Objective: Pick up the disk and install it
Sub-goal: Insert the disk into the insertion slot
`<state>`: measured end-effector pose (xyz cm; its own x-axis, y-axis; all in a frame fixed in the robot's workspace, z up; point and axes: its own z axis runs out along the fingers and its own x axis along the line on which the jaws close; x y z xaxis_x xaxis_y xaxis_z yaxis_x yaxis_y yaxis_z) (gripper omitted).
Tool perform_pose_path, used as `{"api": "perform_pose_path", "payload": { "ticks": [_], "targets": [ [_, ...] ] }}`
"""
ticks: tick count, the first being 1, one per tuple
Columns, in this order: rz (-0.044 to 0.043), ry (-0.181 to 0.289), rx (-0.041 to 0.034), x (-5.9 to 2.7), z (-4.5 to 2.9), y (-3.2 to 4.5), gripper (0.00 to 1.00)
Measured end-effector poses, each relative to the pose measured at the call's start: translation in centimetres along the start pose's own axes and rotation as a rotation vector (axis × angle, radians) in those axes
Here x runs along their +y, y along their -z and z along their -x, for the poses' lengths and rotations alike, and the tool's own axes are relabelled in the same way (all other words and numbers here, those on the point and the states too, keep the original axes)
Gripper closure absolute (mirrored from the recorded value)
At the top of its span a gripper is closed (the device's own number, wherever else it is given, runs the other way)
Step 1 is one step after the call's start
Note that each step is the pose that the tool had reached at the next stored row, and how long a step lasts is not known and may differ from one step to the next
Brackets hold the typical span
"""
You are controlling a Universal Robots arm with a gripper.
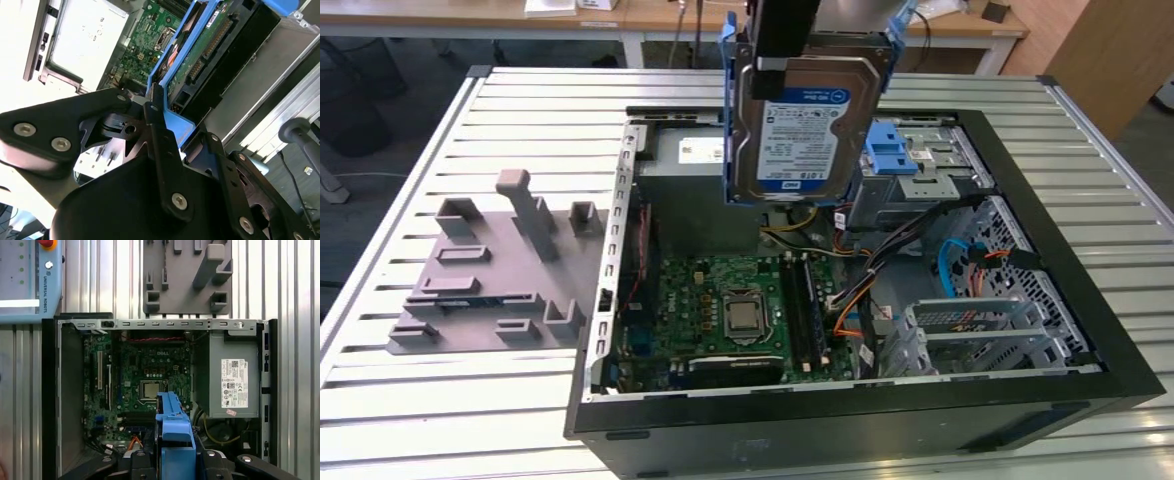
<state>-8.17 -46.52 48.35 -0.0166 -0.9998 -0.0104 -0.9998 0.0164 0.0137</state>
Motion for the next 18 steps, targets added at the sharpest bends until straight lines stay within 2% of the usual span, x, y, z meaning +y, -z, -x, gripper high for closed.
{"api": "perform_pose_path", "payload": {
  "ticks": [9, 18],
  "targets": [
    [0.0, 0.0, -0.0002, -1.14, -1.03, -0.11, 0.63],
    [0.0, 0.0, -0.0001, -1.4, -2.5, -0.22, 0.63]
  ]
}}
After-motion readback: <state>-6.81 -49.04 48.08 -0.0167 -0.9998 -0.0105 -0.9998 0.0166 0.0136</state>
